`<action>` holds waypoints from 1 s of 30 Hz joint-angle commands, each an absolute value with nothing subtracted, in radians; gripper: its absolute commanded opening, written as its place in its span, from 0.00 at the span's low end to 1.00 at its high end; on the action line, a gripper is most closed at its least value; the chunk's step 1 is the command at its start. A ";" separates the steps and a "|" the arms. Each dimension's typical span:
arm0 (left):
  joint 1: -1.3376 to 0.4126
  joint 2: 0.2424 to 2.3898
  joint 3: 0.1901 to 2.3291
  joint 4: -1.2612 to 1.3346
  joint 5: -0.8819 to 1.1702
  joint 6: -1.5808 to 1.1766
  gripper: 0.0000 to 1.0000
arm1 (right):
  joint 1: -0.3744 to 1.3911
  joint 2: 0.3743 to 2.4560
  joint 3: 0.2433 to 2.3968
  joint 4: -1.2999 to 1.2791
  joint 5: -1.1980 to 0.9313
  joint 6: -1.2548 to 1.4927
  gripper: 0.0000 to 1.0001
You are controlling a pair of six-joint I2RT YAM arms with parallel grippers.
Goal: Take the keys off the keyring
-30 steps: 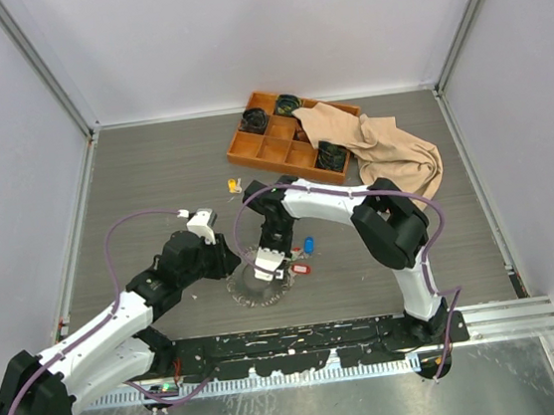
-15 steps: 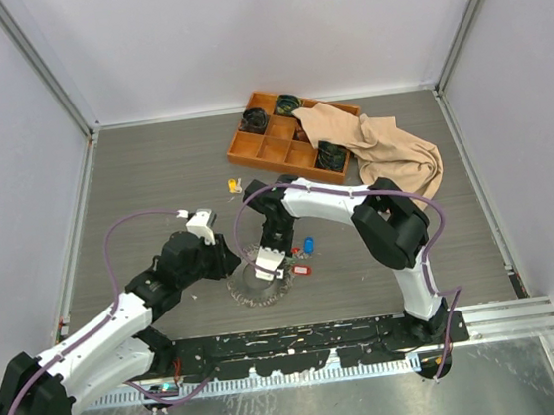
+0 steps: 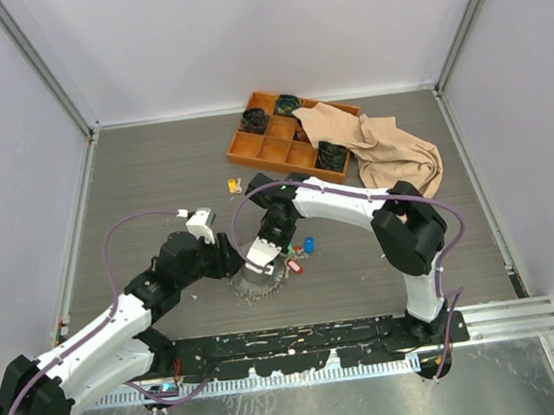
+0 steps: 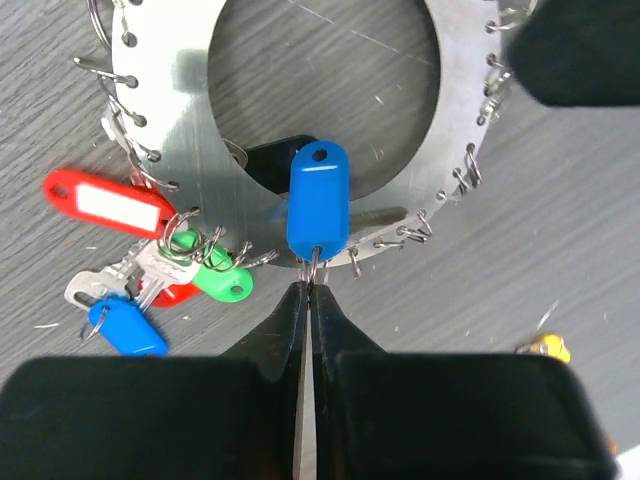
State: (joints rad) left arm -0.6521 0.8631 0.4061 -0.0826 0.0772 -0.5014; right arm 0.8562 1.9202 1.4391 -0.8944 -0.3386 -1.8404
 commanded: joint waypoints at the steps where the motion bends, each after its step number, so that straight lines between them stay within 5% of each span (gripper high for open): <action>1: -0.646 0.838 0.395 0.066 0.150 -0.531 0.49 | 0.859 1.793 1.394 -0.773 -0.294 -1.612 0.01; 6: -0.644 0.804 0.370 0.136 0.183 -0.408 0.60 | 0.856 1.696 1.294 -0.658 -0.285 -1.437 0.01; 17: -0.645 0.718 0.188 0.623 0.382 -0.101 0.63 | 0.740 1.512 1.127 -0.498 -0.566 -1.184 0.01; 30: -0.685 1.004 0.328 0.755 0.404 0.104 0.66 | 0.706 1.471 1.096 -0.517 -0.658 -1.160 0.01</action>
State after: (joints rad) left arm -0.6689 0.9264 0.2604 0.6323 0.3862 -0.0021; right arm 0.7155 1.5074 1.0676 -0.5385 -0.5797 -1.1824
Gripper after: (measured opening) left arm 0.658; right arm 0.074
